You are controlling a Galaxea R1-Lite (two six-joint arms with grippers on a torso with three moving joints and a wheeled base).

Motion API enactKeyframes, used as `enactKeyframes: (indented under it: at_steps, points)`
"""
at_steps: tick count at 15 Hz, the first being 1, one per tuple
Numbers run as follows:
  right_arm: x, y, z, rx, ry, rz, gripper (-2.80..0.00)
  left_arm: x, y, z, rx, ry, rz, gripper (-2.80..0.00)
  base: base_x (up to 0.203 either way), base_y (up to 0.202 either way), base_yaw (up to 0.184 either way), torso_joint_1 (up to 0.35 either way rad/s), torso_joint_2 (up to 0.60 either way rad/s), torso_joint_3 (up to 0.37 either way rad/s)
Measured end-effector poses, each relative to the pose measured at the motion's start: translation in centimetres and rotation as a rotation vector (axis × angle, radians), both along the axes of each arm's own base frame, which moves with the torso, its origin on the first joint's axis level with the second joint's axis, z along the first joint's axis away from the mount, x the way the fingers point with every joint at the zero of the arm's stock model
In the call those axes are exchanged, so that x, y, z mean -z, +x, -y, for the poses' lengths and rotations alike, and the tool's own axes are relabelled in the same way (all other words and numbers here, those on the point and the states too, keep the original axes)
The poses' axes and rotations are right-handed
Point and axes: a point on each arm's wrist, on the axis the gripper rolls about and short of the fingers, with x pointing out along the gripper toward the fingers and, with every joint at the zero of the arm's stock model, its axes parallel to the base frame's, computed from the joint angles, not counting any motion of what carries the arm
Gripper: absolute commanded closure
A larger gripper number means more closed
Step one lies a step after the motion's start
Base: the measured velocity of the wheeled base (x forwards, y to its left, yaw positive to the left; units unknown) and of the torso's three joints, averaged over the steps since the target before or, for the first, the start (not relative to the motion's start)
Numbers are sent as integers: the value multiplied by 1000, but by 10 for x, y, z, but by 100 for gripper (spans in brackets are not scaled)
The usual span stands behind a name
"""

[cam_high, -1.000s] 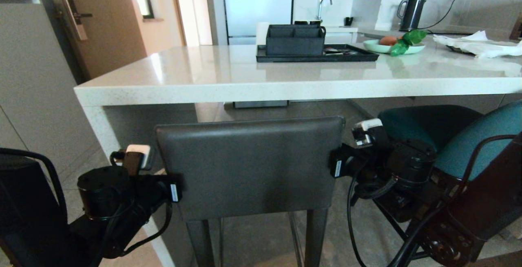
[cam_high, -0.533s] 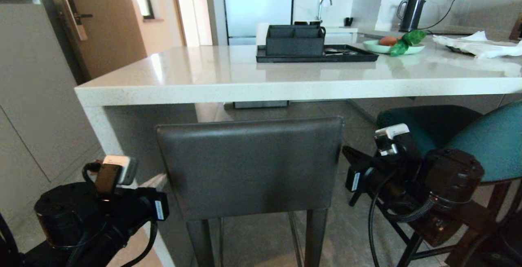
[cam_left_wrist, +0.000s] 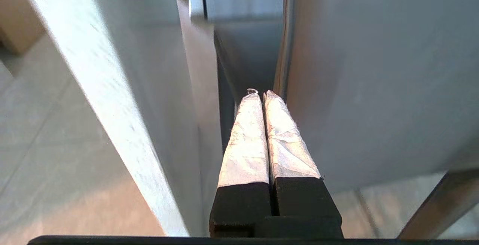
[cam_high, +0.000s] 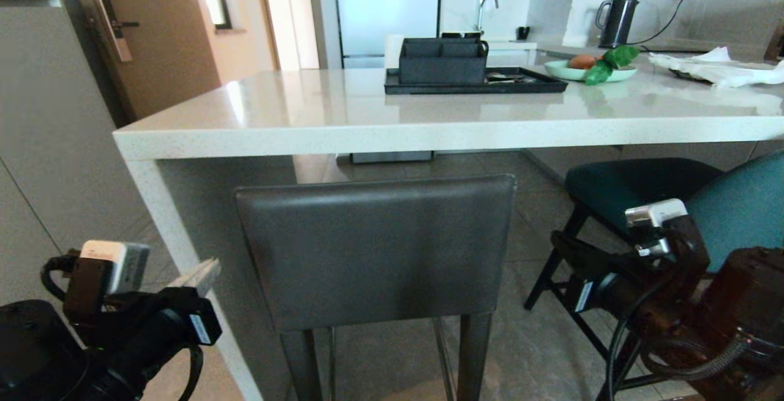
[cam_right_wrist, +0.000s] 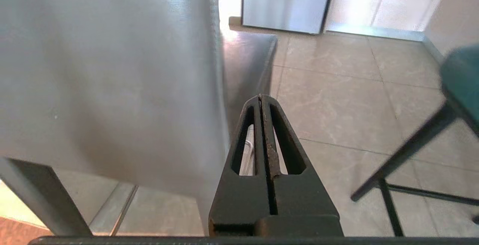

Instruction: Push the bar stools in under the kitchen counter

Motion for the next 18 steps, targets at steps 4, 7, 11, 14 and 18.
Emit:
enactKeyframes:
  at_steps: [4, 7, 11, 14, 18]
  points:
    - [-16, -32, 26, 47, 30, 63, 0, -23, -28, -13, -15, -33, 89, 0, 0, 0, 0, 0, 0, 0]
    - [-33, -59, 55, 146, 27, 134, 0, -45, -50, -31, -96, -50, 158, 0, 0, 0, 0, 0, 0, 0]
    - [-55, -104, 88, 285, 13, 207, 0, -76, -85, -57, -255, -55, 260, 0, 0, 0, 0, 0, 0, 0]
    - [-64, -141, 104, 386, -3, 238, 0, -85, -115, -66, -315, -45, 325, 0, 0, 0, 0, 0, 0, 0]
    - [-57, -207, 113, 472, -27, 331, 0, -73, -164, -70, -279, 17, 413, 0, 0, 0, 0, 0, 0, 0]
